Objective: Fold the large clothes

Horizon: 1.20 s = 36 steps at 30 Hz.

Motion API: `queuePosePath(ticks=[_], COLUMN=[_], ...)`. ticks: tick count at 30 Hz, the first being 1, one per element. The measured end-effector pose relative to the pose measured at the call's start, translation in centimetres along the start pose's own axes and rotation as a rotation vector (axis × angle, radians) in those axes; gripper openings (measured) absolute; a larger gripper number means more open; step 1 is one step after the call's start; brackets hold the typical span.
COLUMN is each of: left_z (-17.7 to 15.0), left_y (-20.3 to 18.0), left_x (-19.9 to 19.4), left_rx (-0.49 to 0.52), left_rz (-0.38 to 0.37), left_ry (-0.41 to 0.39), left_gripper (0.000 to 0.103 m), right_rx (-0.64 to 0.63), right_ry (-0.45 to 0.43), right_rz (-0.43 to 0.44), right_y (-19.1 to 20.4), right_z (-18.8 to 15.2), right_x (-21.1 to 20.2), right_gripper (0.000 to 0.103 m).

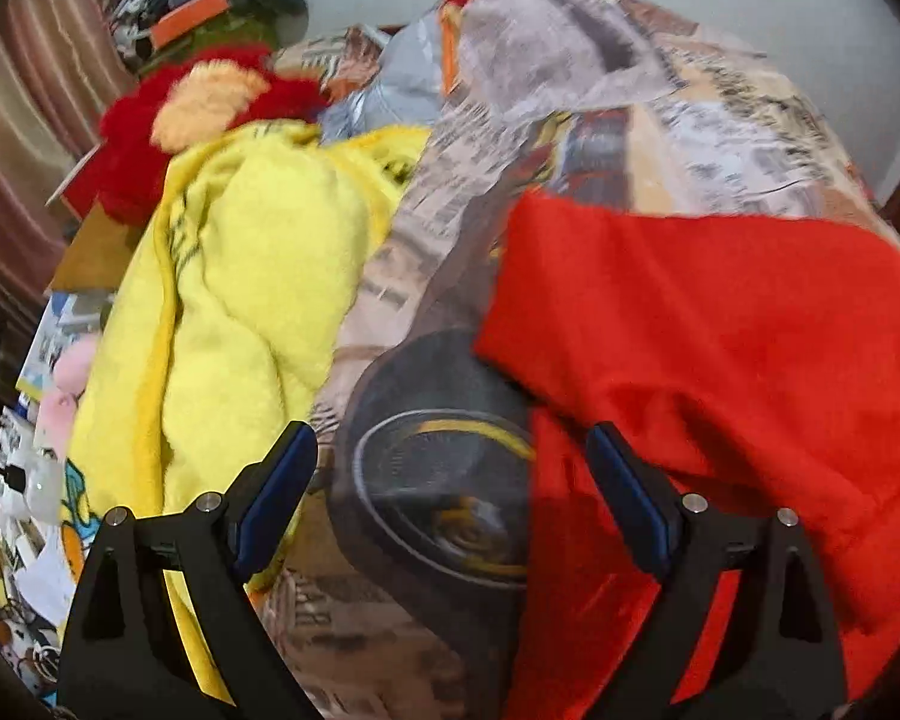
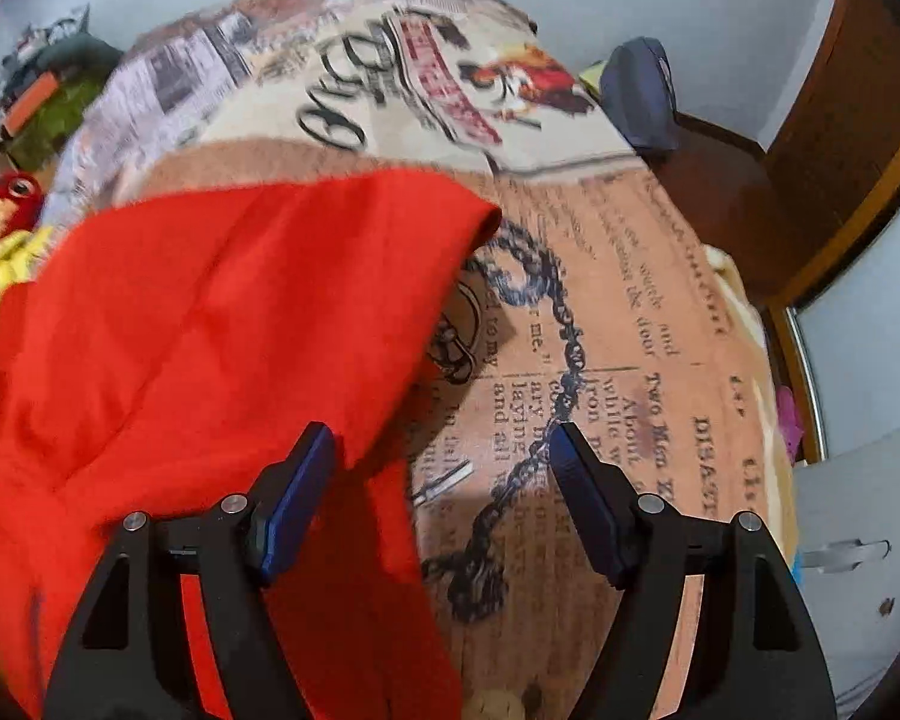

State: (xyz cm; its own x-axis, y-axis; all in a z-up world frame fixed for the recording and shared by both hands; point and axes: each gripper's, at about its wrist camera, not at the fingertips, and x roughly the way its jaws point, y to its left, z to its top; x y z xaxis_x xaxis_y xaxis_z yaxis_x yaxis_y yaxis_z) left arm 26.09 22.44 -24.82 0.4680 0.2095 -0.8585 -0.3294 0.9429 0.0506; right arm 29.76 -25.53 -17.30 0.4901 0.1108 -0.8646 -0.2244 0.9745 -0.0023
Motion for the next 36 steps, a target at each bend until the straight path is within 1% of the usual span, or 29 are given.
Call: queuePosePath(ticks=[2, 5, 7, 8, 10, 11, 13, 15, 16, 18, 20, 23, 30, 36], left_z=[0.4, 1.0, 1.2, 1.2, 0.8, 0.5, -0.5, -1.5, -2.1, -3.1, -3.7, -4.0, -3.9, -5.0], left_y=[-1.0, -3.2, -5.4, -6.5, -8.7, -9.5, -11.4, -12.4, -12.8, -13.0, -12.8, -11.6, -7.3, -3.0], left_x=[-1.7, -3.6, -4.4, -4.6, -4.4, -4.2, -3.3, -2.8, -2.6, -2.9, -3.7, -5.3, -9.6, -13.1], left_rx=[0.008, 0.036, 0.067, 0.082, 0.125, 0.144, 0.181, 0.200, 0.216, 0.242, 0.263, 0.258, 0.191, 0.128], left_rz=[-0.044, -0.106, -0.162, -0.185, -0.233, -0.244, -0.243, -0.257, -0.270, -0.254, -0.235, -0.198, -0.167, -0.174], left_ry=[-0.034, -0.076, -0.089, -0.087, -0.066, -0.051, -0.010, 0.012, 0.029, 0.031, 0.017, 0.001, -0.059, -0.077], left_gripper=[0.091, 0.092, 0.092, 0.092, 0.092, 0.092, 0.092, 0.092, 0.092, 0.092, 0.092, 0.092, 0.092, 0.092], right_rx=[-0.020, -0.056, -0.071, -0.080, -0.107, -0.118, -0.135, -0.148, -0.158, -0.179, -0.198, -0.207, -0.204, -0.192], right_ry=[-0.037, -0.077, -0.081, -0.079, -0.053, -0.033, 0.020, 0.067, 0.084, 0.091, 0.082, 0.059, -0.001, -0.036], right_rz=[0.021, 0.089, 0.122, 0.133, 0.148, 0.150, 0.153, 0.156, 0.154, 0.152, 0.137, 0.110, 0.079, 0.049], right_y=[0.8, 3.0, 4.3, 4.9, 6.3, 6.7, 7.6, 8.1, 8.3, 8.5, 8.6, 8.2, 7.5, 6.6], right_z=[0.2, 0.7, 0.7, 0.6, 0.0, -0.2, -1.0, -2.0, -2.6, -3.3, -3.9, -4.6, -5.9, -7.0], right_x=[-1.7, -3.7, -3.7, -3.4, -2.2, -1.6, 0.0, 1.1, 1.3, 0.9, 0.0, -1.4, -5.3, -7.9], right_gripper=[0.071, 0.072, 0.078, 0.078, 0.078, 0.078, 0.078, 0.078, 0.078, 0.078, 0.078, 0.078, 0.078, 0.078])
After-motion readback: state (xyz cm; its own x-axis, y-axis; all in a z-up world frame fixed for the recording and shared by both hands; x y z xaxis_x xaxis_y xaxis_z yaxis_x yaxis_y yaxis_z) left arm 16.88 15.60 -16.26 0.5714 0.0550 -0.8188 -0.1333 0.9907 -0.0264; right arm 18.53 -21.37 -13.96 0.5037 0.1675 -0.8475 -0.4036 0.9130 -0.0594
